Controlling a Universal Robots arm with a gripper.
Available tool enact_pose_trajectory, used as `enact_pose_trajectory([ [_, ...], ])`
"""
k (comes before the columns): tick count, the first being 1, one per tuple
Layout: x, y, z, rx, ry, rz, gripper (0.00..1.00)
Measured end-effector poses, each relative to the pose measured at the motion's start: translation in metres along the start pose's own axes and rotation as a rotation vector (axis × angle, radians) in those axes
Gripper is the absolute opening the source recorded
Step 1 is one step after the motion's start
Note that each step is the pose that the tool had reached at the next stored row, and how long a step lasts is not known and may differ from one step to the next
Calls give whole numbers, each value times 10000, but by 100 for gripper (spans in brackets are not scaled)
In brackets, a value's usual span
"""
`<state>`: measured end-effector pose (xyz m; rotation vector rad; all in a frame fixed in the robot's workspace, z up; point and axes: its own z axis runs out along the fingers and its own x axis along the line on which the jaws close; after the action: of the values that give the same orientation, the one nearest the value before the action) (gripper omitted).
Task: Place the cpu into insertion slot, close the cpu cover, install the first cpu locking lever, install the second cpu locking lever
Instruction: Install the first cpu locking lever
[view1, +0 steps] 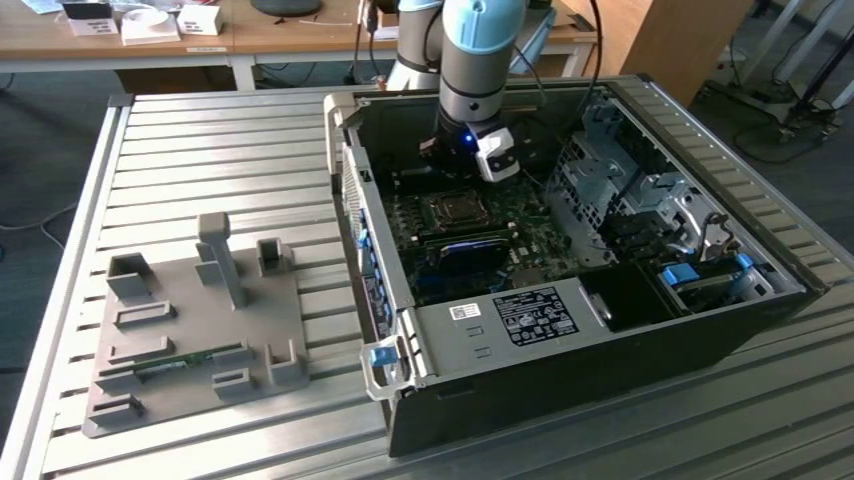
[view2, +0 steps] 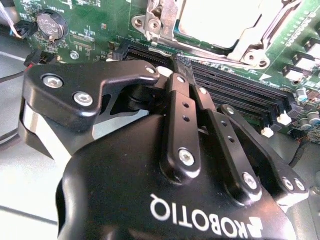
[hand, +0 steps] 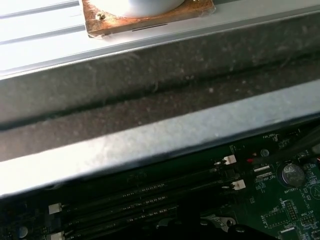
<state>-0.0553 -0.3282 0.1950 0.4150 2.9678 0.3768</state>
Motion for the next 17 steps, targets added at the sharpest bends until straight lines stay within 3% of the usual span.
enact_pose_trajectory([
  [17,2,-5,20,95,-42,-20,11],
])
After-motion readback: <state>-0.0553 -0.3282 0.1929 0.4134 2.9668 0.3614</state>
